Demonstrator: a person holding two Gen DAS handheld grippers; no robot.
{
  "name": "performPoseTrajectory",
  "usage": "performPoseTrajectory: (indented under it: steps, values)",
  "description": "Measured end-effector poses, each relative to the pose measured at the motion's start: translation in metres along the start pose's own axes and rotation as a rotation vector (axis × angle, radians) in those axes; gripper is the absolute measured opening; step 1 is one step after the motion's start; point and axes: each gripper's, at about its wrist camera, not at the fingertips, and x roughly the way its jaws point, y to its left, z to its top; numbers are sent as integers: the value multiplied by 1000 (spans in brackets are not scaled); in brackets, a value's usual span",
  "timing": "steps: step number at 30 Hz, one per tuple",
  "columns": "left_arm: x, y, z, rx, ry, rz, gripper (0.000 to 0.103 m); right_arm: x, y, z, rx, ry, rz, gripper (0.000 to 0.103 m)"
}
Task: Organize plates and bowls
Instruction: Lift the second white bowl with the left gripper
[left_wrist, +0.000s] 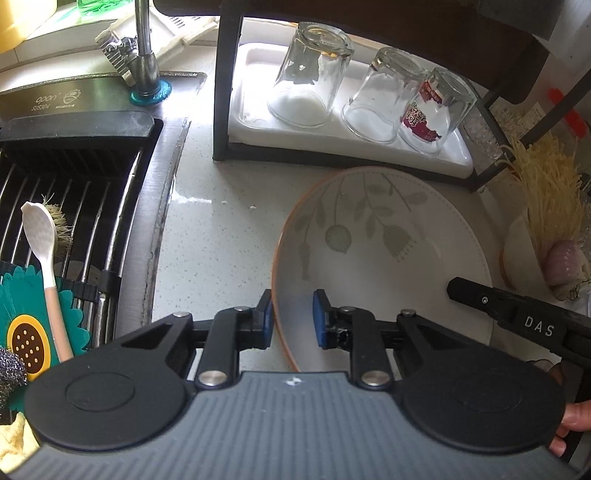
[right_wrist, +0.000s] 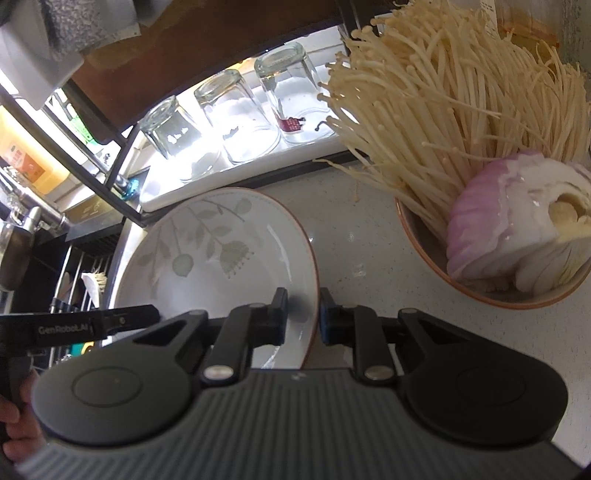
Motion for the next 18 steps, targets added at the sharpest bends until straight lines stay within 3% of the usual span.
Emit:
performPoseTrajectory:
  steps: [12,18]
  values:
    - [-34,-14,-10,100,-32,-20,21,-38,-5,-11,10,-44,16,18]
    - [-62,-19,-21,91,-60,-34,20,-64,0,-23,10,-70,15,18]
